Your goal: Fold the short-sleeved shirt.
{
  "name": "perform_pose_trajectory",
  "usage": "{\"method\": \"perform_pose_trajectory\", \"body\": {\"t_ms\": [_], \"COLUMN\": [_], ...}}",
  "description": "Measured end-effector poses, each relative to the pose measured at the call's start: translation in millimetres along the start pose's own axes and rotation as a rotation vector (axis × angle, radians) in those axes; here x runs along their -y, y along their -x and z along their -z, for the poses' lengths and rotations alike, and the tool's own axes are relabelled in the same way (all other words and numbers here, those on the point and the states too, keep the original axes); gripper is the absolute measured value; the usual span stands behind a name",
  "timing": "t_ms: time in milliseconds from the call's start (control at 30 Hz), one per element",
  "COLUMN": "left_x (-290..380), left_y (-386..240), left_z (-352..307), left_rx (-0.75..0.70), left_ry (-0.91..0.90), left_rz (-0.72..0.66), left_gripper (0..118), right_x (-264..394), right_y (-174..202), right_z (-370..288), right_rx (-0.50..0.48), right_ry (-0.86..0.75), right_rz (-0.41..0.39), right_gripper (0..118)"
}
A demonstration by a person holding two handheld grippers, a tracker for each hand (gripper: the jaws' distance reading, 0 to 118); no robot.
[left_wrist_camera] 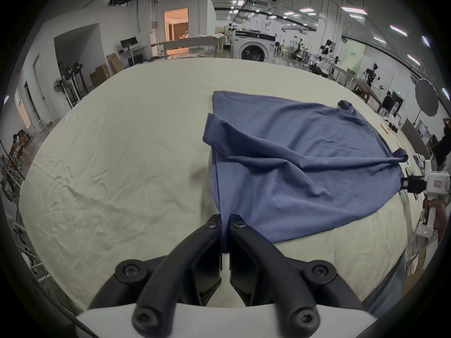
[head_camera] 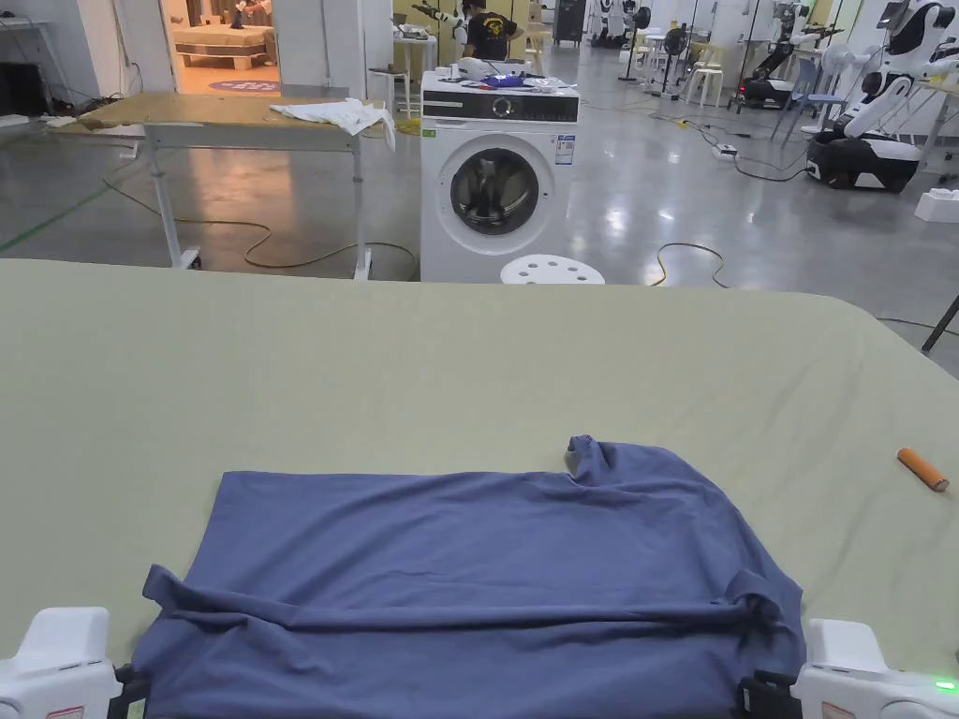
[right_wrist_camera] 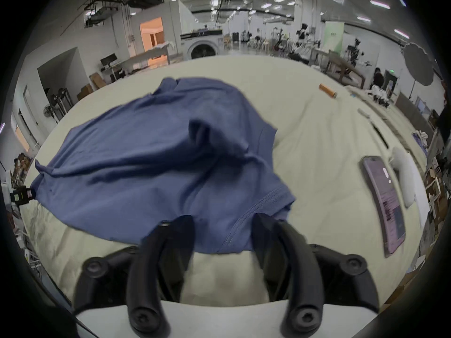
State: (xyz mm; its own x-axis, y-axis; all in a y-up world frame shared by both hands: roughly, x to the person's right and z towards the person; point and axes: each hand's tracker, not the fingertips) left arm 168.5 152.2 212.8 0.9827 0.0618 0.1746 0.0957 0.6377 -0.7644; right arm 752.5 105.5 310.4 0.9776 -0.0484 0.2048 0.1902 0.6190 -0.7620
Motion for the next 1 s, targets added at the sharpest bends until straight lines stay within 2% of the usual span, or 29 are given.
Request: {"method": "perform_pose_trajectory", "body": {"t_ms": [33,67,133,333,467,633,867,1000], "left_x": [1.8,3.0,4.4,-1.5,1.3,26.3,87.1,104.8], "left_y": [1.9,3.2,4.6,7.8,10.3,26.7,23.8,22.2], "left_z": [-1.9,-3.5,-8.0,-39.9,-73.0,-98.1,-88.2,-64.6], "left_rx": [0.005,0.009,0.015,0.047,0.036,0.058,0.043,0.007], "left_ry": [-0.008,-0.017,-0.028,-0.099,-0.132,-0.102,0.047,0.097], "left_rz": [-0.009,-0.014,-0.020,-0.030,-0.028,-0.078,-0.062,-0.056], "left_gripper": [0,0,0,0,0,0,0,0], "right_x": [2.7,3.6,3.7,-6.5,-7.0,16.8,77.1,94.8], "right_y": [0.7,1.5,6.2,8.4,10.7,3.3,6.3,10.5], "right_z": [1.4,-0.2,-7.2,-54.9,-101.1,-134.8,-115.3,-92.4], "right_rx": [-0.016,-0.027,-0.037,-0.018,0.013,-0.033,0.006,0.031], "right_ry": [-0.006,-0.019,-0.026,-0.077,-0.112,-0.085,0.062,0.084], "right_rz": [-0.010,-0.021,-0.013,-0.055,-0.113,-0.080,-0.091,-0.086], "right_gripper": [15,10,8,7,7,7,7,8]}}
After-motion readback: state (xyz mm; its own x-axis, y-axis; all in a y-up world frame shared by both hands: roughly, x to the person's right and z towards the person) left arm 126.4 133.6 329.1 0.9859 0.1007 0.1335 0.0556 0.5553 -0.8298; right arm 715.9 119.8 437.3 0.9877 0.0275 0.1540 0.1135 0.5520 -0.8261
